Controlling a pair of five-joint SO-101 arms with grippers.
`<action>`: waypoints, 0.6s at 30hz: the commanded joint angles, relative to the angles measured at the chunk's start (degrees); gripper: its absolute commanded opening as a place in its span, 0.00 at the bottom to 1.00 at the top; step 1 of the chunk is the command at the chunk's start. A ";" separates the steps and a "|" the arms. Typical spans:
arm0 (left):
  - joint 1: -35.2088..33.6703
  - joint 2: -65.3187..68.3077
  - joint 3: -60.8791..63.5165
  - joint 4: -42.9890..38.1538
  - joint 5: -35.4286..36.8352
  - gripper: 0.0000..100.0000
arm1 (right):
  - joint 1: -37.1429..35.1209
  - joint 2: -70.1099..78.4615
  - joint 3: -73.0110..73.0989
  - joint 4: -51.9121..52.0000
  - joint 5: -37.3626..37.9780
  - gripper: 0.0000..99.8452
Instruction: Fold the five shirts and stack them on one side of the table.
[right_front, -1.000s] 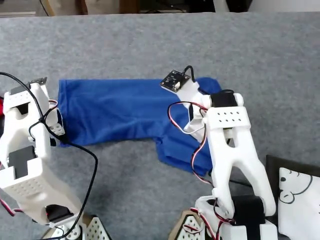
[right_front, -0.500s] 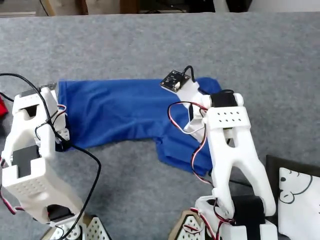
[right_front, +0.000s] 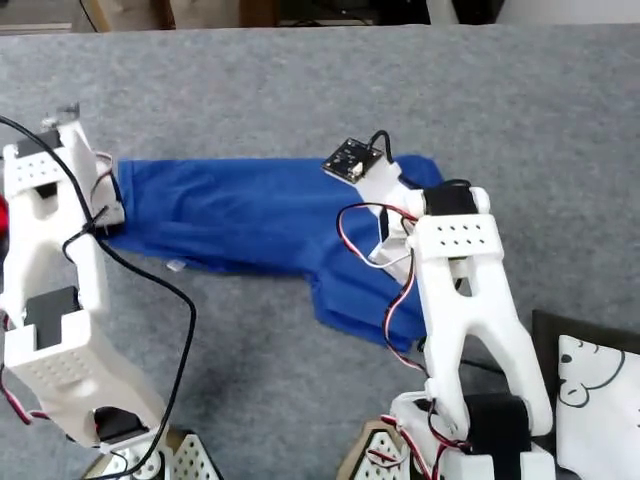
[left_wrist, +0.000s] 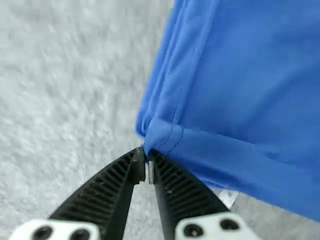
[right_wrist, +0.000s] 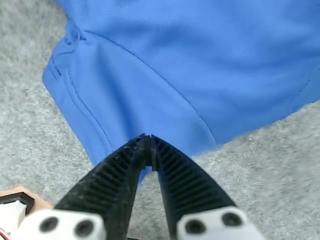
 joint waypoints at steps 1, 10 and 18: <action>-0.97 -0.48 -5.71 0.35 0.35 0.02 | 0.75 -2.77 -0.22 -0.35 -0.53 0.01; -0.70 2.51 -6.42 0.35 0.44 0.02 | 0.75 -2.59 -0.22 -0.35 -0.53 0.01; 3.87 2.95 -13.98 1.05 3.52 0.02 | 0.40 -2.42 -0.22 -0.70 -0.53 0.01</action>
